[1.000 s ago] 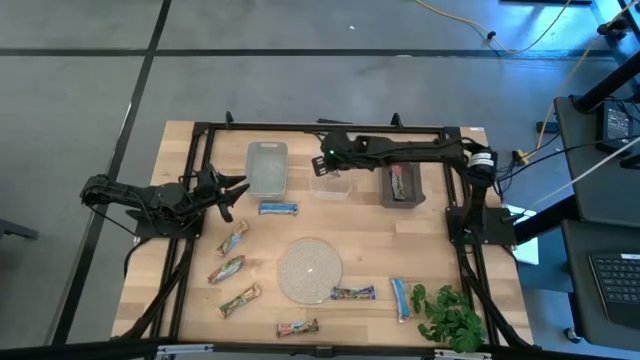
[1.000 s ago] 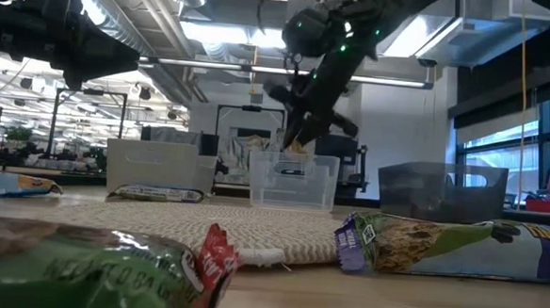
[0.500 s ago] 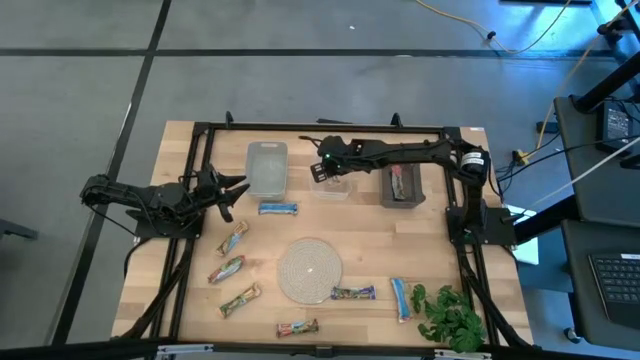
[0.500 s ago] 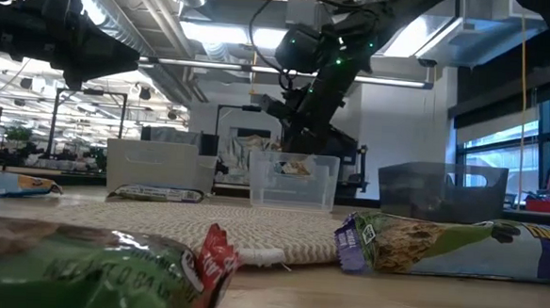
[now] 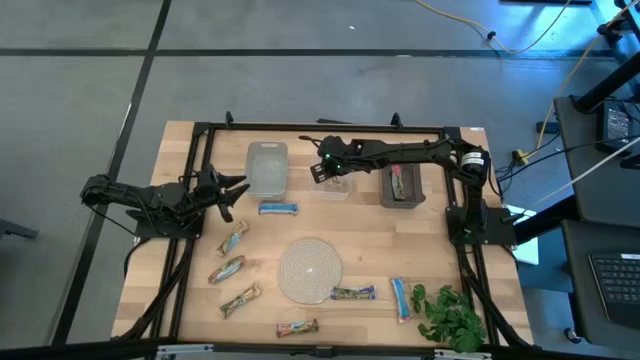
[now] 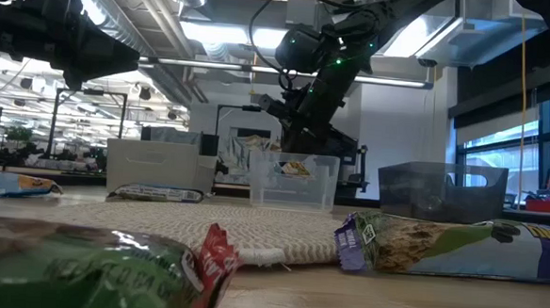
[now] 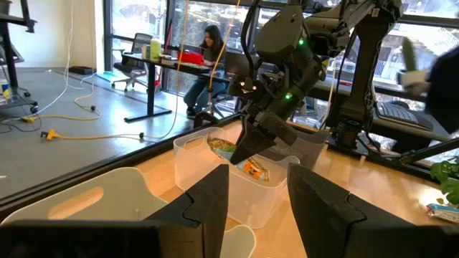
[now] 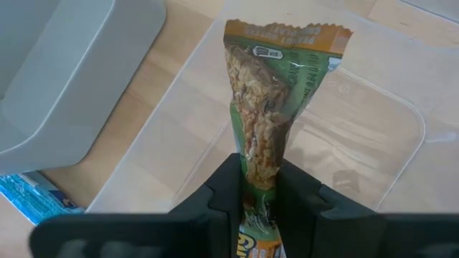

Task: Pick and place Granola Bars by type
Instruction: Put the yellow granola bar into the transparent bin, then put the blue granola bar into the gray bin

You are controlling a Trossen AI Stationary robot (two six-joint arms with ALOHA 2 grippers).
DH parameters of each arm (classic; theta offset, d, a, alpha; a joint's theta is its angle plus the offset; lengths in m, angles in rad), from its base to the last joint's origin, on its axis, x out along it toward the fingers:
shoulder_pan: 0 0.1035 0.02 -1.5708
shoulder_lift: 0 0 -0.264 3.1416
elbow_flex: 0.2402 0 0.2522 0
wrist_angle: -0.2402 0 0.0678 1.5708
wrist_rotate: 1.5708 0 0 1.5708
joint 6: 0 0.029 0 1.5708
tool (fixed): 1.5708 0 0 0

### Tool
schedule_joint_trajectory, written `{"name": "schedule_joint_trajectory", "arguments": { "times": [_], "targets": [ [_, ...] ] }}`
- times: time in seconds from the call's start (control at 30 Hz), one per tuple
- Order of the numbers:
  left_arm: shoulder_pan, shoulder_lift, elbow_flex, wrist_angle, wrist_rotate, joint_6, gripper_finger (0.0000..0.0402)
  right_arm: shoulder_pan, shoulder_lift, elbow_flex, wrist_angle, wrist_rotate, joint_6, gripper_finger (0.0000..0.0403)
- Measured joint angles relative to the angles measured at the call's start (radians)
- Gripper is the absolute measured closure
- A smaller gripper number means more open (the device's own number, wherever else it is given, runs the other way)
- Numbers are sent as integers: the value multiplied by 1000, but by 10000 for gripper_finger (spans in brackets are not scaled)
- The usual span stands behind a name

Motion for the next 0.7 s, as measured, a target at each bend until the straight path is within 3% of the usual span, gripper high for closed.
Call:
{"name": "schedule_joint_trajectory", "arguments": {
  "times": [0.23,0.5,0.7],
  "targets": [
    [0,0,0,0,0,0,265,0,0,0,-1,0,-10,325],
    [0,0,0,1,0,1,265,0,0,0,0,0,-16,267],
    [0,0,0,64,-7,-1,265,6,-65,29,-54,-18,-94,252]
  ]
}}
